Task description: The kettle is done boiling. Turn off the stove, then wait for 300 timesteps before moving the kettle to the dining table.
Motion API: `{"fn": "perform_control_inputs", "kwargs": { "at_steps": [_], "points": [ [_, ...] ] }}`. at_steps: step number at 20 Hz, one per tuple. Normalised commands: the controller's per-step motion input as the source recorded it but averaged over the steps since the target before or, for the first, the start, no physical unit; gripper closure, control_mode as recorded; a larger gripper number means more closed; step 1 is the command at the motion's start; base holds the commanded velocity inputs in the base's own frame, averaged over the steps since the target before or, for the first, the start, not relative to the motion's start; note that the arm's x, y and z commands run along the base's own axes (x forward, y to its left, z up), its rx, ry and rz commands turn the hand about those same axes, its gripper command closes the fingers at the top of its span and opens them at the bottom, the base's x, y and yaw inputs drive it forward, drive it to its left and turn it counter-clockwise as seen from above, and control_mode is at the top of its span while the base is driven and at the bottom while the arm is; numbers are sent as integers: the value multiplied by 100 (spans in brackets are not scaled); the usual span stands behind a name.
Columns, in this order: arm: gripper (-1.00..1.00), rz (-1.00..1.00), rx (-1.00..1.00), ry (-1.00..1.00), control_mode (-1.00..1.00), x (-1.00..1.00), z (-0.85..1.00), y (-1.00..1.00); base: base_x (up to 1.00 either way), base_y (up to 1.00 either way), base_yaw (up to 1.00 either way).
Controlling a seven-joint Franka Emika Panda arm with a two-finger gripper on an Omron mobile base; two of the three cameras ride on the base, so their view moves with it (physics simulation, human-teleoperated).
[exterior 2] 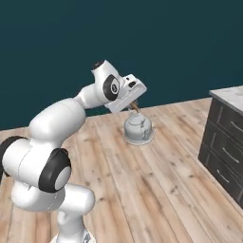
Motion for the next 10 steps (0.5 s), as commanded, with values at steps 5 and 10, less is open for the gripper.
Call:
{"fn": "perform_control_inputs", "kwargs": {
  "at_steps": [5,10],
  "points": [
    [100,0,0,0,100,0,0,0,83,51,-42],
    [100,0,0,0,100,0,0,0,84,59,-42]
  ]
}}
